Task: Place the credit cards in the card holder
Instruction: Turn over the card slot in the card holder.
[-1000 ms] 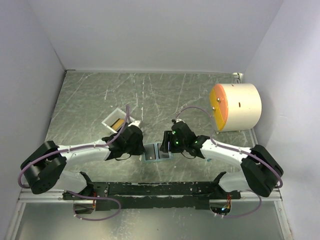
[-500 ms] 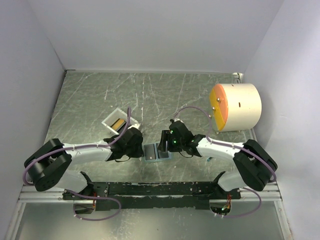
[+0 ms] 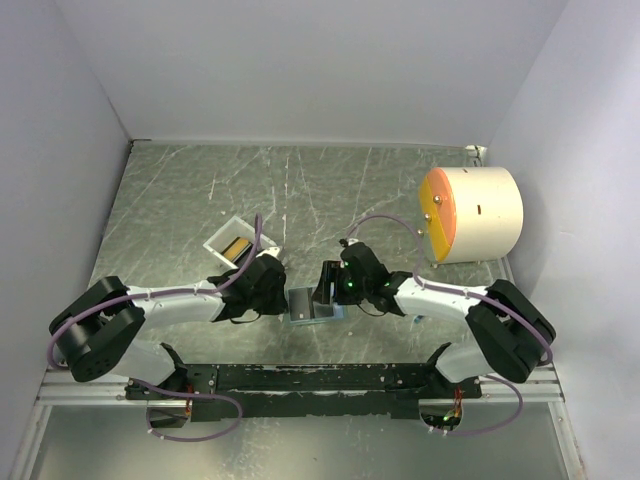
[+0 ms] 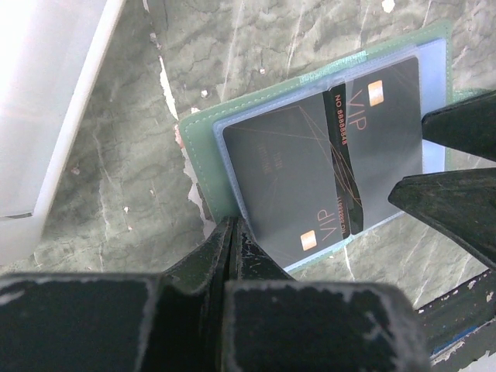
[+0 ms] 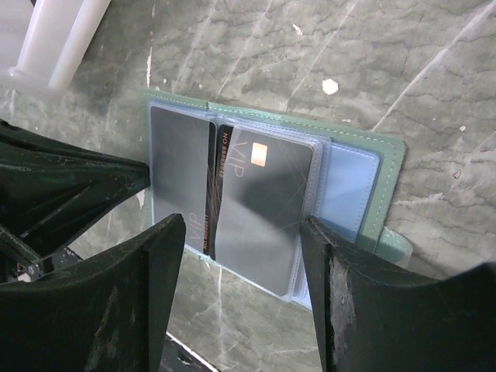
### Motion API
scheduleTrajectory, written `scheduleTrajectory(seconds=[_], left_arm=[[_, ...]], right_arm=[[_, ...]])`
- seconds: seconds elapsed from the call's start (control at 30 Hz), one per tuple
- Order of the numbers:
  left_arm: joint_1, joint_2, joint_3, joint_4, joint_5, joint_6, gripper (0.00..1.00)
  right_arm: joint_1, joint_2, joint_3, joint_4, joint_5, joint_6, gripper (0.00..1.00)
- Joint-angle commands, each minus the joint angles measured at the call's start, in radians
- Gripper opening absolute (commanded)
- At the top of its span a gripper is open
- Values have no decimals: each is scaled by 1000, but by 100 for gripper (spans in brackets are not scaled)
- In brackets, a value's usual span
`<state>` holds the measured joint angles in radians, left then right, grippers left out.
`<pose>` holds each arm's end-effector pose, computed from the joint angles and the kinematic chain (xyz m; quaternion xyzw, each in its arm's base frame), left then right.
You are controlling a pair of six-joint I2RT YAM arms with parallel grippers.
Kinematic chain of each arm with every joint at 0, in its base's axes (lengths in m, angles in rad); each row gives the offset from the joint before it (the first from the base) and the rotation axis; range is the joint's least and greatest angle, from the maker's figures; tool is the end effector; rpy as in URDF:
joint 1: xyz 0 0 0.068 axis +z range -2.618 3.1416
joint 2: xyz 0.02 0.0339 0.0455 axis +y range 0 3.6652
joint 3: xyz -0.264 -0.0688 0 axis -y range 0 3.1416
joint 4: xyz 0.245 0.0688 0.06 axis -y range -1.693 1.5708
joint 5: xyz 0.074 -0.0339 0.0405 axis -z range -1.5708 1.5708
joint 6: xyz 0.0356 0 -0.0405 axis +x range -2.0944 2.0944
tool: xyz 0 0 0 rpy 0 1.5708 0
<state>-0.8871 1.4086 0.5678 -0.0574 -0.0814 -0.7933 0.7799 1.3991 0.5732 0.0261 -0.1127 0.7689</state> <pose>0.1625 -0.1948 0.1458 0.0308 0.9428 -0.2199 0.2486 0.1830 0.1866 0.1557 -0.0263 0.9250 0.2998 0.2319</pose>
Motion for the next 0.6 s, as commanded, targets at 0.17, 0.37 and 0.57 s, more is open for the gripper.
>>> scheduleTrajectory(seconds=[0.17, 0.37, 0.57], left_arm=[[1, 33, -20, 53, 26, -12, 7], [2, 34, -22, 69, 34, -14, 7], [1, 51, -25, 87, 56, -21, 7]], right_arm=[[4, -58, -6, 80, -107, 47, 62], [4, -71, 2, 100, -133, 55, 61], [4, -58, -7, 139, -168, 76, 62]])
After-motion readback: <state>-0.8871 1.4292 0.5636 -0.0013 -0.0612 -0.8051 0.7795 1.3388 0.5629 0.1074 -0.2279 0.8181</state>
